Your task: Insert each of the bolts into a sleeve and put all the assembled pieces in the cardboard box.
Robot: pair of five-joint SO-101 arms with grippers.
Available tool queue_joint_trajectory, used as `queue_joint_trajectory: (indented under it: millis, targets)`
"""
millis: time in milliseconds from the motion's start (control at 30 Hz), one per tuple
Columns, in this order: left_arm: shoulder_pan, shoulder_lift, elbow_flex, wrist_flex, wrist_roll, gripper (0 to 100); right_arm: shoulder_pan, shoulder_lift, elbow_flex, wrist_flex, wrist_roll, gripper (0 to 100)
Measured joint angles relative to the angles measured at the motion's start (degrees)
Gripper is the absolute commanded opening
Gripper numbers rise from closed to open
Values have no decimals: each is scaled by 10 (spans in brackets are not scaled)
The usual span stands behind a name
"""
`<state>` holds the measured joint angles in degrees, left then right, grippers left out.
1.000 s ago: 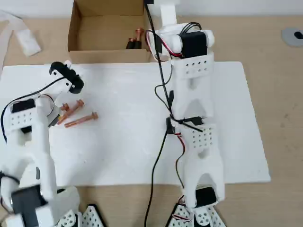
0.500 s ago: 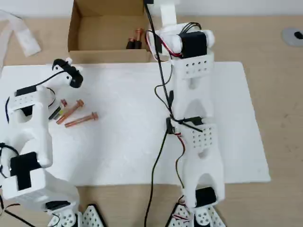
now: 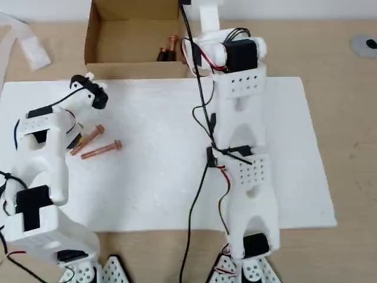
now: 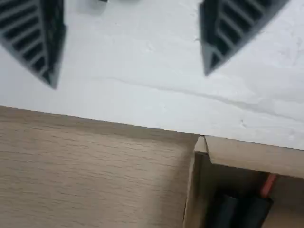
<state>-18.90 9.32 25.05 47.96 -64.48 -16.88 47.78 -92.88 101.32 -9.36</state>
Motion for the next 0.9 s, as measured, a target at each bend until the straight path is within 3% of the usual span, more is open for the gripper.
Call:
queue_joint_trajectory:
  millis: [133,333,500,700,900]
  targets:
    - [2,2,-11,22,7,9,0,0,0,0,0,231]
    - [7,-15,-57,66,97,10,-20,0,0,0,1,231]
    - [-16,-107,-95,120,180,10,-13,-4,37,1,20,231]
    - [-58,-273,-98,215,239,10,13,-98,209,1,20,231]
    - [-70,-458,-39,239,280,10,-25,-324,523,1,-8,231]
